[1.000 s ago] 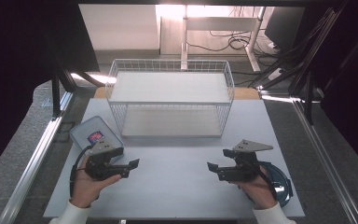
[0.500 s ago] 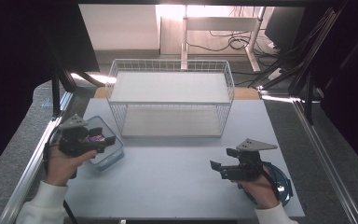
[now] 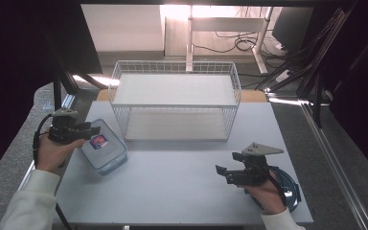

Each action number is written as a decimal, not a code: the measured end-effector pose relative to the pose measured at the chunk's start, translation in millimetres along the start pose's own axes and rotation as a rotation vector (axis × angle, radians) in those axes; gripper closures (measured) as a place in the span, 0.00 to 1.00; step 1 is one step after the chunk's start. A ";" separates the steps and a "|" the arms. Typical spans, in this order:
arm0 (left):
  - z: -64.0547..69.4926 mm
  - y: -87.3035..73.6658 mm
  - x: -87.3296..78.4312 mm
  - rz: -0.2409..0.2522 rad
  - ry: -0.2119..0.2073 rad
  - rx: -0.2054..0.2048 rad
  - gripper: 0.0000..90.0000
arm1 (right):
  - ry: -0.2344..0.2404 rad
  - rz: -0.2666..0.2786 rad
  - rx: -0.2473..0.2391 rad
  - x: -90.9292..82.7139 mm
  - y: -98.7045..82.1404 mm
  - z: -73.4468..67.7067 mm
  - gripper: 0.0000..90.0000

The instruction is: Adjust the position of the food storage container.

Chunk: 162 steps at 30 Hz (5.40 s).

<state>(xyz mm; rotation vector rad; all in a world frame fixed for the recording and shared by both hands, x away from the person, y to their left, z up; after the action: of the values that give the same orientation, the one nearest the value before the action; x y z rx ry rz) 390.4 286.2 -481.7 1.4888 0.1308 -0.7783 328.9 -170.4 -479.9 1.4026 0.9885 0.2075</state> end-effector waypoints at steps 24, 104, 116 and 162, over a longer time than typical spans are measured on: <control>-86.5 0.6 46.6 -0.155 0.135 0.009 1.00 | -0.018 -0.023 0.015 7.4 -7.7 2.9 0.21; -2.1 -97.2 20.6 -0.392 -0.037 0.162 1.00 | 0.001 -0.066 -0.013 21.7 -15.2 -10.5 0.21; 7.1 -109.4 10.8 -0.389 -0.086 0.157 1.00 | 0.001 -0.072 -0.016 23.5 -16.6 -13.3 0.21; 157.7 -134.5 15.4 -0.417 -0.301 0.096 1.00 | -0.037 -0.062 0.002 17.1 -12.5 -7.6 0.21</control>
<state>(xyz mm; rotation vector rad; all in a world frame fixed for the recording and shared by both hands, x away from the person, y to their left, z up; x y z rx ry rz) 270.5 150.1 -583.1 1.4332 0.1813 -1.3514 328.9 -156.4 -497.6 1.3714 1.0007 0.1344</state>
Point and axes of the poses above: each handheld gripper's, and its own axes: x roughly forward along the jaws, y roughly out of its top, z roughly to its right, the point moved 9 cm from there along x, roughly forward along the jaws, and after that the axes turned 9 degrees about z, right-handed, at the moved point
